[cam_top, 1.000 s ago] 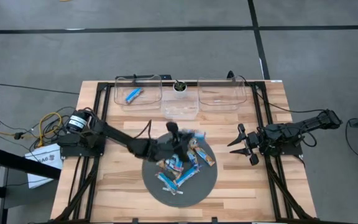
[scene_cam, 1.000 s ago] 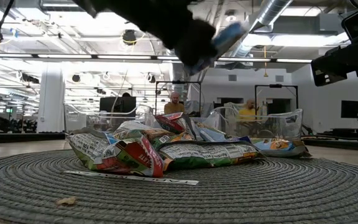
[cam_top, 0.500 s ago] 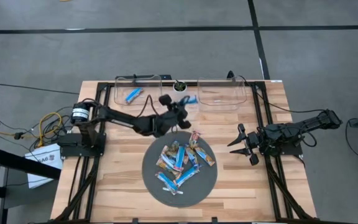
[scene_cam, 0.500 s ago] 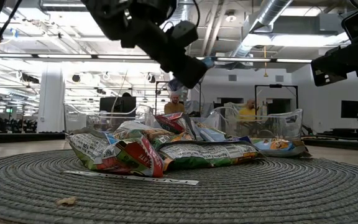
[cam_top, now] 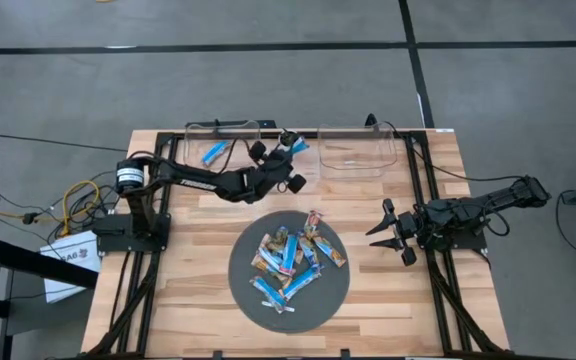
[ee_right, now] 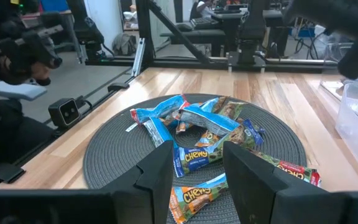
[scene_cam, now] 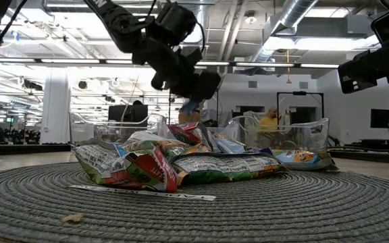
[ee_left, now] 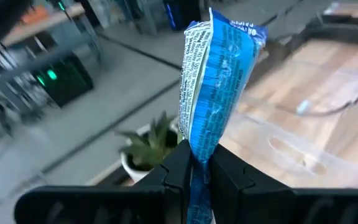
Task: Pick and place Granola Bars by type
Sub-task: Put the blue granola bar into the white bin
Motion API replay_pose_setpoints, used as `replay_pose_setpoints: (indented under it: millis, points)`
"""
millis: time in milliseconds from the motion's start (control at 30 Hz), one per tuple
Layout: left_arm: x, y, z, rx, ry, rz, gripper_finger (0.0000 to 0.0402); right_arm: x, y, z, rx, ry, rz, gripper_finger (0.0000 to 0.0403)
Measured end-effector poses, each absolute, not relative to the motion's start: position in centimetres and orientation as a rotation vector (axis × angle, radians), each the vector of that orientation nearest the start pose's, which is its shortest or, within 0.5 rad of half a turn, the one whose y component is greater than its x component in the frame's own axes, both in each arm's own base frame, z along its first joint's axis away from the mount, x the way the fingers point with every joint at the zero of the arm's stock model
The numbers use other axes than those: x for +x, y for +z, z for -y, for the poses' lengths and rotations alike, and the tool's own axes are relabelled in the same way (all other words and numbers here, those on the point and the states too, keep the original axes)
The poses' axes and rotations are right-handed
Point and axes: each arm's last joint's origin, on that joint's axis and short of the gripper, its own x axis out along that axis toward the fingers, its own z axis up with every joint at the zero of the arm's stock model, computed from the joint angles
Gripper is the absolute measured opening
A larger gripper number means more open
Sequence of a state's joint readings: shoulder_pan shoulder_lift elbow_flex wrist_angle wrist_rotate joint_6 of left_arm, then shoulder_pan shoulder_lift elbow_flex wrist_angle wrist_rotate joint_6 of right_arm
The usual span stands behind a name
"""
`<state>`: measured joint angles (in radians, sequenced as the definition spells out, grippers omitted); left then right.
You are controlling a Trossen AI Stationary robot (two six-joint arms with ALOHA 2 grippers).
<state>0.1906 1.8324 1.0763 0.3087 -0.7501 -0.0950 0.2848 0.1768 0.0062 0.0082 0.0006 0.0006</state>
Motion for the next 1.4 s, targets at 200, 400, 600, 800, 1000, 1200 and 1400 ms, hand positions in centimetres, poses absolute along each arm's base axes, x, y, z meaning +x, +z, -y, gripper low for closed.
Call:
replay_pose_setpoints:
  millis: [200,400,600,800,1000,1200,1400]
  points:
    - [37.0,18.5,-10.5,-0.114,0.909,-0.466,0.0034,10.3,15.2,-3.0,-0.023,0.283,-0.161,0.0134]
    - [36.1,17.8,-11.4,-0.269,0.898,-0.523,0.0034,10.3,15.2,-3.0,-0.023,0.283,-0.162,0.0133]
    - [35.4,17.8,-12.1,-0.449,0.876,-0.547,0.0034,10.3,15.2,-3.0,-0.023,0.283,-0.161,0.0134]
    - [34.9,17.8,-13.0,-0.579,0.841,-0.553,0.0034,10.3,15.2,-3.0,-0.023,0.284,-0.162,0.0133]
    - [34.8,17.8,-13.2,-0.587,0.83,-0.562,0.0034,10.3,15.2,-3.0,-0.023,0.283,-0.161,0.0133]
    - [34.8,17.8,-13.3,-0.58,0.831,-0.564,0.0038,10.3,15.2,-3.0,-0.023,0.283,-0.161,0.0134]
    - [34.7,17.8,-13.3,-0.573,0.847,-0.56,0.0065,10.3,15.2,-3.0,-0.023,0.283,-0.162,0.0133]
